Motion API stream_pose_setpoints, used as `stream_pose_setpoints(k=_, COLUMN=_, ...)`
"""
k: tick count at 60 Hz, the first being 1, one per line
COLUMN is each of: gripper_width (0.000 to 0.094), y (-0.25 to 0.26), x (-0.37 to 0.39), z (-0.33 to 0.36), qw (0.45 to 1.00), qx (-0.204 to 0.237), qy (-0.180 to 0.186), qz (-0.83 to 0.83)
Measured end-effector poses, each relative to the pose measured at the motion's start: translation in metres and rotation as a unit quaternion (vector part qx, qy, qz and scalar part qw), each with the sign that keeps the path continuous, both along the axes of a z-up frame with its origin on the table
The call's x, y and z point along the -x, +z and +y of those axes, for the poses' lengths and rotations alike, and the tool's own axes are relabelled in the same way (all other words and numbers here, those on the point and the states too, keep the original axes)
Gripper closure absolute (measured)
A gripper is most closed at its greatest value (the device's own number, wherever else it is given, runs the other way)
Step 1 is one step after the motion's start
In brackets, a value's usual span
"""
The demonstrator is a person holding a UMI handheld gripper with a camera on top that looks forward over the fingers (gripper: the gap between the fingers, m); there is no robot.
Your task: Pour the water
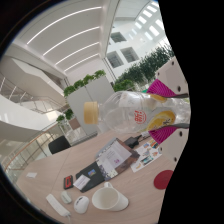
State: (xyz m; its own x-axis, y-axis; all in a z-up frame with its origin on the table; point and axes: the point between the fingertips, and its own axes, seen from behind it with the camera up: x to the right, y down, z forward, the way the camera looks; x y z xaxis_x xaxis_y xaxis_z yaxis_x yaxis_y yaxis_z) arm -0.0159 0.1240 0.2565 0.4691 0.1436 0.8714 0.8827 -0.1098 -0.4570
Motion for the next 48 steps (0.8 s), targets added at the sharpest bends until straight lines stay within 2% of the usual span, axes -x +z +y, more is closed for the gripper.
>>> stream_pose_setpoints(k=6, gripper_width=0.0604, y=-0.032, x=0.033, z=0.006, qw=0.984, qx=0.015, qy=0.009, qz=-0.178)
stream_pose_setpoints(k=10, gripper_width=0.0604, y=-0.046, x=0.053, z=0.008, qw=0.957, qx=0.031, qy=0.046, qz=-0.286)
stream_pose_setpoints(k=16, gripper_width=0.0603, y=-0.061, x=0.079, z=0.009, qw=0.894, qx=0.043, qy=0.081, qz=-0.439)
stream_pose_setpoints(k=23, gripper_width=0.0602, y=-0.057, x=0.083, z=0.013, qw=0.822, qx=0.062, qy=0.076, qz=-0.562)
stream_pose_setpoints(k=29, gripper_width=0.0599, y=-0.048, x=0.088, z=0.013, qw=0.792, qx=0.065, qy=0.064, qz=-0.603)
stream_pose_setpoints(k=33, gripper_width=0.0597, y=-0.051, x=0.088, z=0.015, qw=0.782, qx=0.070, qy=0.057, qz=-0.617)
stream_pose_setpoints(k=40, gripper_width=0.0595, y=-0.055, x=0.089, z=0.020, qw=0.781, qx=0.083, qy=0.069, qz=-0.615)
stream_pose_setpoints(k=45, gripper_width=0.0597, y=-0.059, x=0.090, z=0.022, qw=0.806, qx=0.087, qy=0.070, qz=-0.581)
stream_pose_setpoints(k=48, gripper_width=0.0594, y=-0.062, x=0.089, z=0.023, qw=0.839, qx=0.095, qy=0.067, qz=-0.531)
